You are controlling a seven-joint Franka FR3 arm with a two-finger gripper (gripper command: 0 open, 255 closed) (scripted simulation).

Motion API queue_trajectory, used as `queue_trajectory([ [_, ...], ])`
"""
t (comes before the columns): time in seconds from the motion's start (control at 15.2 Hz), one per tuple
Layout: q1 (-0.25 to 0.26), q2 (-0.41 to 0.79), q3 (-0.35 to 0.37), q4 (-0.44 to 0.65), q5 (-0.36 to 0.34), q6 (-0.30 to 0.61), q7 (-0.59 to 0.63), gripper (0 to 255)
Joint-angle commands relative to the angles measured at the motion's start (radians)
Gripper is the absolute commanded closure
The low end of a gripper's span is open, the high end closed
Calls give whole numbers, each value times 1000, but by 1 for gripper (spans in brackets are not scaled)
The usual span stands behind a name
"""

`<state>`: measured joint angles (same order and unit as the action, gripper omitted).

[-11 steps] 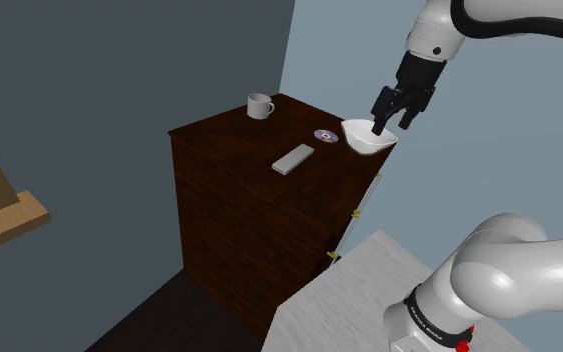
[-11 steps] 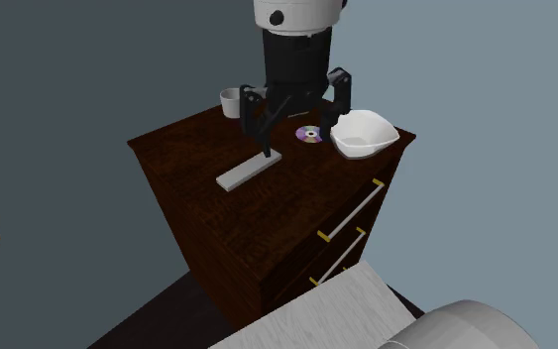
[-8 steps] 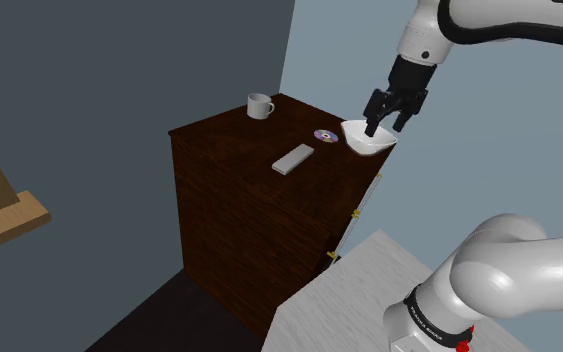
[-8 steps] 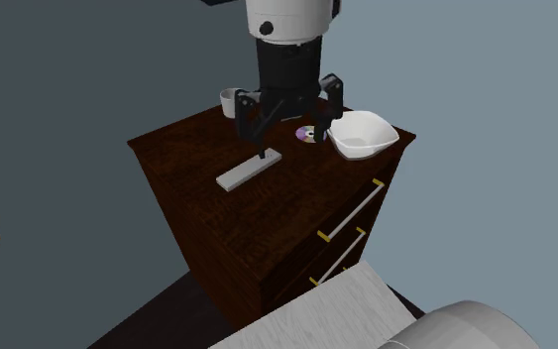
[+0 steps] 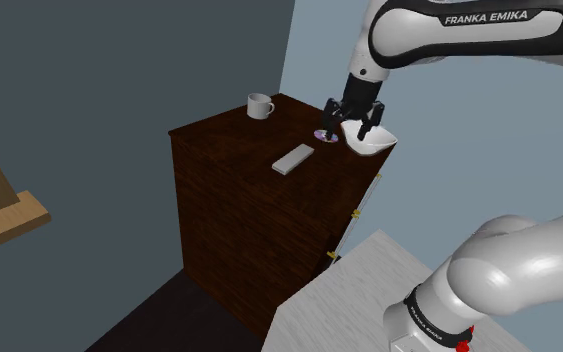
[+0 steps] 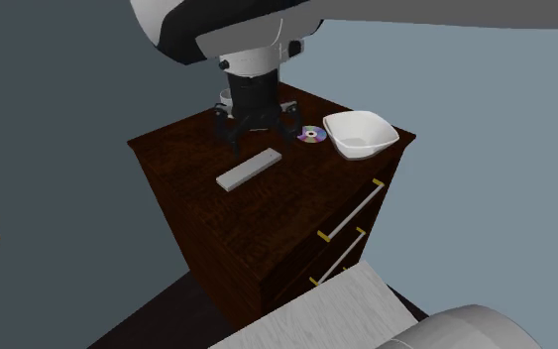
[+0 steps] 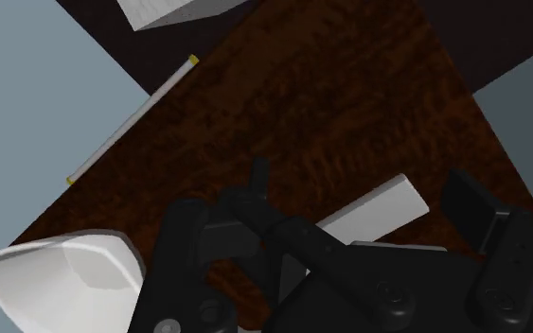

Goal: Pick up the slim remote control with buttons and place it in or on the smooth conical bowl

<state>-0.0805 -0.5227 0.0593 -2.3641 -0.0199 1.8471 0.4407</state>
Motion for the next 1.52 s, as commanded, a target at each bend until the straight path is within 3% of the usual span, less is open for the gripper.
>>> queue_trajectory([
  [0.0,-14,73,16,16,7,56,72,0],
  [0.53,-65,381,45,151,0,219,332,0],
  [1.06,-93,682,21,351,-18,315,562,0],
  [1.45,-93,734,15,338,-22,379,578,0],
])
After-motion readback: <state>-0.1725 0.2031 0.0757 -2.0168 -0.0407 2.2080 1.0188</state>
